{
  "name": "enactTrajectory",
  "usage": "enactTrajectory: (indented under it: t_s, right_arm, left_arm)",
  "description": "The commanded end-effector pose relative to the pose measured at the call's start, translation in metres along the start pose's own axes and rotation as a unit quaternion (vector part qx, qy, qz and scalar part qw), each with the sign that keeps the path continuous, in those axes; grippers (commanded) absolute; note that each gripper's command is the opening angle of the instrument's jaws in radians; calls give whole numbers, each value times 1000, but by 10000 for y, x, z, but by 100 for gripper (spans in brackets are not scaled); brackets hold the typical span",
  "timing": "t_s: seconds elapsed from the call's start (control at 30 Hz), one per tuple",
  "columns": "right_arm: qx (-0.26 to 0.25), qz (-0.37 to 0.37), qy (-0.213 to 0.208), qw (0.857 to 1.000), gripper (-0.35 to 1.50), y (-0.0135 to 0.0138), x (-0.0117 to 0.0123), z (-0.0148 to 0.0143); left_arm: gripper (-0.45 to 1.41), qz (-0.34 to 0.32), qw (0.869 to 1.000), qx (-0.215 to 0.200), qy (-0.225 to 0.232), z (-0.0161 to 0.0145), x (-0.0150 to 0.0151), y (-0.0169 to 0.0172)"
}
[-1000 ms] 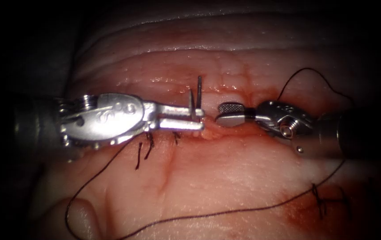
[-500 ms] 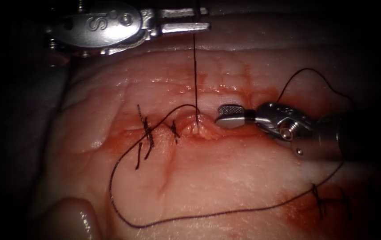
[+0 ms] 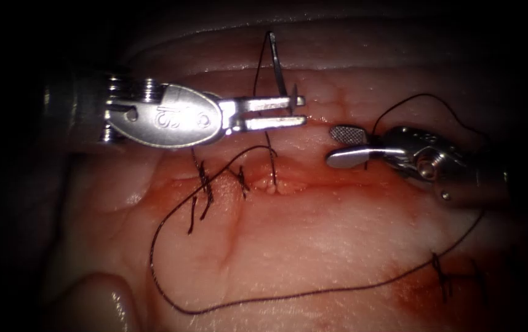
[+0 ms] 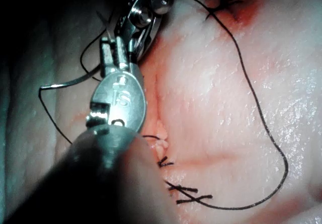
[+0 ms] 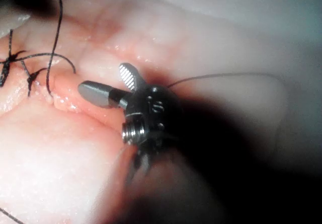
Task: Wound Closure
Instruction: Hand the needle back over to the right grasper.
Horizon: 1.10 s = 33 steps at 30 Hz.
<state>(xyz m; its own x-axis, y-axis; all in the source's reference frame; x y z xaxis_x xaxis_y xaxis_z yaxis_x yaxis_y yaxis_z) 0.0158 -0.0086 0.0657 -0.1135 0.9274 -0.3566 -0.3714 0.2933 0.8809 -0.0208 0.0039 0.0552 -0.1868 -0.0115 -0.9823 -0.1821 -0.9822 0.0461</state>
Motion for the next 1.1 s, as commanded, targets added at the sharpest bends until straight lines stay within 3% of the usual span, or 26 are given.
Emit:
enactTrajectory:
  t_s: [0.03, 0.1, 0.23, 0.4, 0.67, 0.77, 1.1]
  right_arm:
    - [0, 5, 7, 1000, 34, -7, 4, 3]
    - [3, 32, 10, 999, 32, -17, 9, 0]
    - [25, 120, -2, 992, 66, -32, 9, 0]
    - [29, 162, -23, 986, 89, -44, 3, 7]
    - [66, 236, -46, 968, 98, -50, -1, 22]
    - [83, 249, -50, 964, 109, -51, -1, 27]
    - [123, 277, -56, 951, 104, -63, -7, 39]
  left_arm:
    - [-45, 5, 1000, 1, 0, 7, -9, 6]
    - [-45, 20, 1000, 1, -3, 8, -19, 20]
    - [-45, 56, 998, -8, -10, 11, -35, 44]
    - [-45, 94, 995, -11, -18, 14, -47, 63]
    - [-45, 150, 988, -19, -12, 17, -53, 78]
    - [-45, 172, 985, -31, -4, 17, -53, 81]
    - [-45, 215, 975, -49, 13, 17, -51, 85]
